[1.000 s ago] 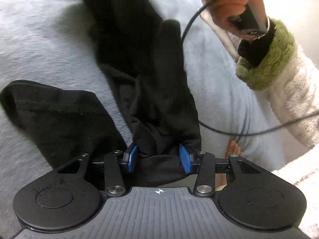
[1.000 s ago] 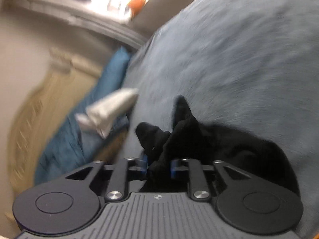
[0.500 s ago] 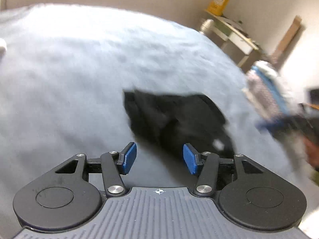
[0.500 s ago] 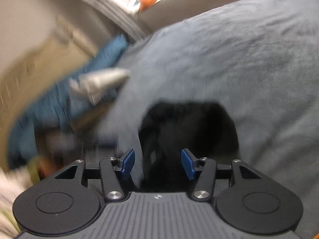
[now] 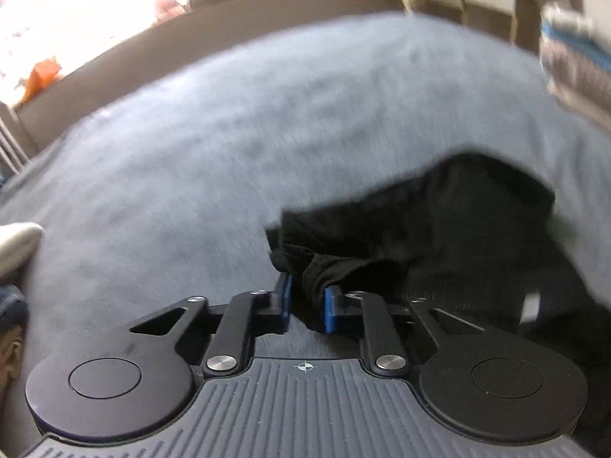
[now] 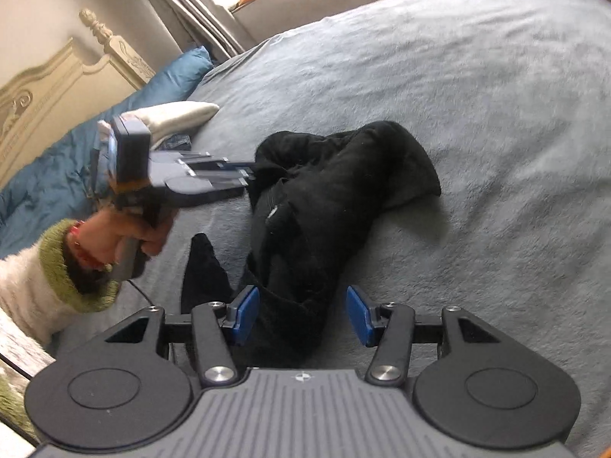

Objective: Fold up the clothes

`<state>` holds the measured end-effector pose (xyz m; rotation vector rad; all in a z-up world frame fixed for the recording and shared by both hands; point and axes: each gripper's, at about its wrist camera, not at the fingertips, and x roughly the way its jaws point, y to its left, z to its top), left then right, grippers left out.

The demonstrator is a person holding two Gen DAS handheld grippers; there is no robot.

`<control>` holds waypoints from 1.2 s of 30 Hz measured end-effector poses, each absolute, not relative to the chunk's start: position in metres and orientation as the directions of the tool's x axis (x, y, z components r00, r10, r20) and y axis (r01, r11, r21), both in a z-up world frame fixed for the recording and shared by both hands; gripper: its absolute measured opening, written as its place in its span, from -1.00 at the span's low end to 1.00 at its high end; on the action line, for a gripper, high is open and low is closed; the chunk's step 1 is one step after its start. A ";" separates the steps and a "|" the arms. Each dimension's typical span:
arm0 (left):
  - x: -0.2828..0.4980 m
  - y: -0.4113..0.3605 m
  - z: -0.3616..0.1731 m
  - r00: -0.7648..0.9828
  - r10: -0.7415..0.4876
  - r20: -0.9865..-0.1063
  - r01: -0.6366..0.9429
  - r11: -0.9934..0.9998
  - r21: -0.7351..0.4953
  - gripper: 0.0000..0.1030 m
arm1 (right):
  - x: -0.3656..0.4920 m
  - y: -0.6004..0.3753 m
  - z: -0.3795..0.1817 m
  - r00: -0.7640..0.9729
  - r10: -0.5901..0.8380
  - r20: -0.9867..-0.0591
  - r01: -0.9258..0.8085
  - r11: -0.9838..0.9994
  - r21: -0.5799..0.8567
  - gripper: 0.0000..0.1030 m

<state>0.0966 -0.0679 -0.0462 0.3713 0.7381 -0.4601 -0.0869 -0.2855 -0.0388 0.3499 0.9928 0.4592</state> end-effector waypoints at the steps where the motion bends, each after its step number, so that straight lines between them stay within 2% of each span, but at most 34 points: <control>1: 0.093 -0.068 -0.039 0.682 -0.261 -0.683 0.506 0.843 0.182 -0.84 | -0.088 -0.284 -0.039 0.471 0.517 -0.715 -0.217 0.854 0.474 0.05; 4: 0.083 -0.067 -0.018 0.769 -0.244 -0.591 0.453 0.860 0.234 -0.89 | -0.089 -0.275 -0.039 0.490 0.515 -0.703 -0.247 0.856 0.455 0.05; 14: 0.056 -0.064 0.045 0.885 -0.270 -0.379 0.371 0.901 0.225 -0.95 | -0.083 -0.248 -0.046 0.550 0.505 -0.665 -0.292 0.862 0.414 0.02; 17: 0.049 -0.067 0.059 0.907 -0.268 -0.325 0.354 0.903 0.244 -0.95 | -0.083 -0.241 -0.045 0.571 0.493 -0.657 -0.290 0.869 0.400 -0.15; 21: 0.045 -0.066 0.073 0.932 -0.242 -0.271 0.315 0.910 0.269 -0.95 | -0.084 -0.231 -0.044 0.598 0.476 -0.645 -0.288 0.878 0.382 -0.78; 23: 0.041 -0.062 0.081 0.944 -0.224 -0.243 0.287 0.920 0.267 -0.95 | -0.084 -0.226 -0.043 0.611 0.467 -0.639 -0.286 0.883 0.372 -0.86; 26: 0.036 -0.055 0.093 0.961 -0.193 -0.199 0.242 0.935 0.258 -0.95 | -0.099 -0.218 -0.020 0.726 0.318 -0.610 -0.249 0.948 0.199 -0.89; 28: 0.032 -0.050 0.101 0.970 -0.172 -0.170 0.212 0.945 0.251 -0.95 | -0.109 -0.215 -0.001 0.805 0.204 -0.558 -0.201 0.977 0.066 -0.90; 31: 0.027 -0.042 0.114 0.982 -0.139 -0.126 0.166 0.957 0.238 -0.95 | -0.116 -0.215 0.034 0.907 0.048 -0.419 -0.102 0.989 -0.108 -0.91; 36: 0.007 -0.033 0.152 0.994 -0.110 0.000 0.108 0.969 0.223 -0.94 | -0.117 -0.220 0.105 0.986 -0.059 -0.154 0.025 0.976 -0.218 -0.91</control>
